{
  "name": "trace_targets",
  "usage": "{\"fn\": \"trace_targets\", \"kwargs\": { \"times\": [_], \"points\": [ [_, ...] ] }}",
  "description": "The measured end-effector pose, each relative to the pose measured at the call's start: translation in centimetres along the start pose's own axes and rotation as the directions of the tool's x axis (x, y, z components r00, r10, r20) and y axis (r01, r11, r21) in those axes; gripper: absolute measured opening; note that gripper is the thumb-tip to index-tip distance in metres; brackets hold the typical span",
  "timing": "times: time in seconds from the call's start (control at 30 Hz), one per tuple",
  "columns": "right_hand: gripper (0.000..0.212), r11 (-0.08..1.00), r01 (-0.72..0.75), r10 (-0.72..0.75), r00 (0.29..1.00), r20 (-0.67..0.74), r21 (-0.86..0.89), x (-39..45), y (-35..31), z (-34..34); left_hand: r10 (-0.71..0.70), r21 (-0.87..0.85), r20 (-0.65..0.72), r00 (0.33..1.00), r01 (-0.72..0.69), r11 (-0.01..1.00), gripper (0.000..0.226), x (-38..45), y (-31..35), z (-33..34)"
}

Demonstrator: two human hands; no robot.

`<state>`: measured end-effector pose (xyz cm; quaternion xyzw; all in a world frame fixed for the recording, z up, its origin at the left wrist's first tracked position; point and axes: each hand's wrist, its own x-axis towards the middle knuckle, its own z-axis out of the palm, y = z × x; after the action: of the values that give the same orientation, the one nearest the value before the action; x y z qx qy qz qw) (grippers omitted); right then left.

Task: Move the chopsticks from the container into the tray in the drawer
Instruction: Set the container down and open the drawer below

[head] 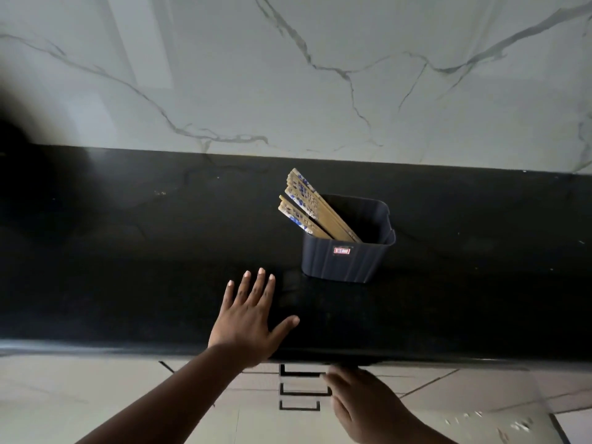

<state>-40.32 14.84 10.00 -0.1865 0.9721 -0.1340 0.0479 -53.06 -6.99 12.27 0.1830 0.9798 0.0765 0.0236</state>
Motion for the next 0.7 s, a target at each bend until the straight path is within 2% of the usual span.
{"fn": "trace_targets", "kwargs": {
  "times": [0.07, 0.13, 0.2, 0.3, 0.43, 0.7],
  "points": [
    [0.044, 0.998, -0.055, 0.054, 0.997, 0.047, 0.016, 0.5, 1.3, 1.6, -0.011, -0.005, -0.018, 1.000, 0.011, 1.000, 0.096, 0.3, 0.1, -0.1],
    [0.035, 0.997, -0.074, 0.073, 0.993, 0.096, 0.010, 1.1, 2.3, 3.2, -0.022, -0.002, -0.022, 1.000, 0.022, 1.000, 0.096, 0.5, 0.2, -0.2],
    [0.025, 0.995, -0.094, 0.091, 0.991, 0.097, 0.022, 1.7, 2.6, 4.6, -0.029, 0.004, -0.036, 0.999, 0.029, 1.000, 0.097, 0.6, 0.2, -0.1],
    [0.028, 0.994, -0.107, 0.106, 0.992, 0.071, 0.000, 2.5, 2.6, 6.6, -0.035, 0.013, -0.037, 0.999, 0.035, 0.999, 0.097, 0.6, 0.0, 0.1],
    [0.022, 0.989, -0.147, 0.147, 0.988, 0.035, -0.007, 3.6, 1.6, 7.5, -0.039, 0.002, -0.042, 0.998, 0.039, 0.999, 0.096, 0.7, -0.1, 0.2],
    [0.032, 0.966, -0.243, 0.250, 0.964, 0.088, -0.088, 4.2, 1.0, 7.4, -0.044, -0.043, -0.065, 0.997, 0.041, 0.998, 0.092, 0.5, -0.2, 0.1]
  ]
}}
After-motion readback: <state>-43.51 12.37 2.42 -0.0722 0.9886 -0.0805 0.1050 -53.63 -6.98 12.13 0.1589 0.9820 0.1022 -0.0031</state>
